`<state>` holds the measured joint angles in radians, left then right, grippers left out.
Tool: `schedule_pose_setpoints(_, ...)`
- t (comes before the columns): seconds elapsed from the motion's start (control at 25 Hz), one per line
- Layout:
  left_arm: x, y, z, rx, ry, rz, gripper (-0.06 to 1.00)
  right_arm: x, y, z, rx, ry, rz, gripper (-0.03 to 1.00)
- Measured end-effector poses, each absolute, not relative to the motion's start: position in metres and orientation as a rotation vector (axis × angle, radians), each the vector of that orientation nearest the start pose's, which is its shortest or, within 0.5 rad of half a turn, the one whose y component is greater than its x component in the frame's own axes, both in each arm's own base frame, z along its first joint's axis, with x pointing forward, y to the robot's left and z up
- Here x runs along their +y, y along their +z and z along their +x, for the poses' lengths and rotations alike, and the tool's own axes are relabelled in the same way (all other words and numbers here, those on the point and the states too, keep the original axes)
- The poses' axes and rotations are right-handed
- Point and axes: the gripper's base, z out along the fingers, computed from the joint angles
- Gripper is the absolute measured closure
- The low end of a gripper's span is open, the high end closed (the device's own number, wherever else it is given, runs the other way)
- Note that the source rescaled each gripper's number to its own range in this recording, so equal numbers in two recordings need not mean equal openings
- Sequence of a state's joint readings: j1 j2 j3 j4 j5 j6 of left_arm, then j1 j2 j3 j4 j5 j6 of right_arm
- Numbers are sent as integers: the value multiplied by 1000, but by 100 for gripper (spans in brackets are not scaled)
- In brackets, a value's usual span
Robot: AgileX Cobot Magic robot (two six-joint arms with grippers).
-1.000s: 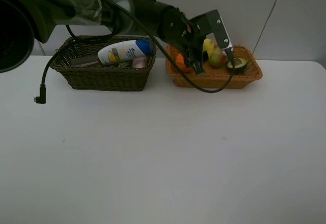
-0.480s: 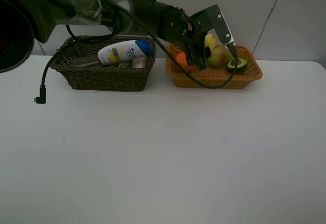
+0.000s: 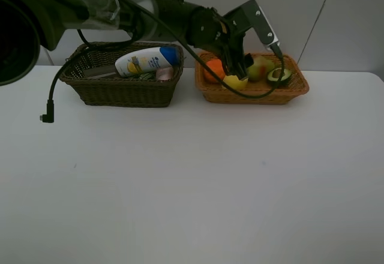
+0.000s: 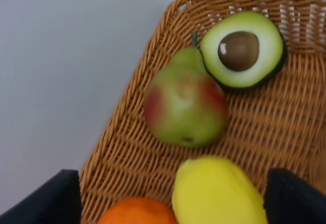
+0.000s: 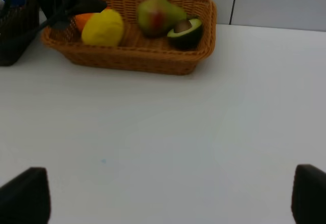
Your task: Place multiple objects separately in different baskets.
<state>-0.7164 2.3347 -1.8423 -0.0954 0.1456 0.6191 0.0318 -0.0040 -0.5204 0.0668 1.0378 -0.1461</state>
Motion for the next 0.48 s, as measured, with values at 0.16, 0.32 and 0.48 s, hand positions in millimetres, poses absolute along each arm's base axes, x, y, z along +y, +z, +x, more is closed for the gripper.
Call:
schedule_pose_setpoints(0.16, -356, 174, 406, 1767, -175, 1180, -5, 5, 285, -7, 1987, 6, -180, -3)
schedule_pose_setpoints(0.32, -356, 174, 406, 1772, -179, 1174, -5, 5, 285, -7, 1987, 6, -180, -3)
schedule_pose_setpoints(0.48, -356, 174, 406, 1772, -180, 1172, -5, 5, 285, -7, 1987, 6, -180, -3)
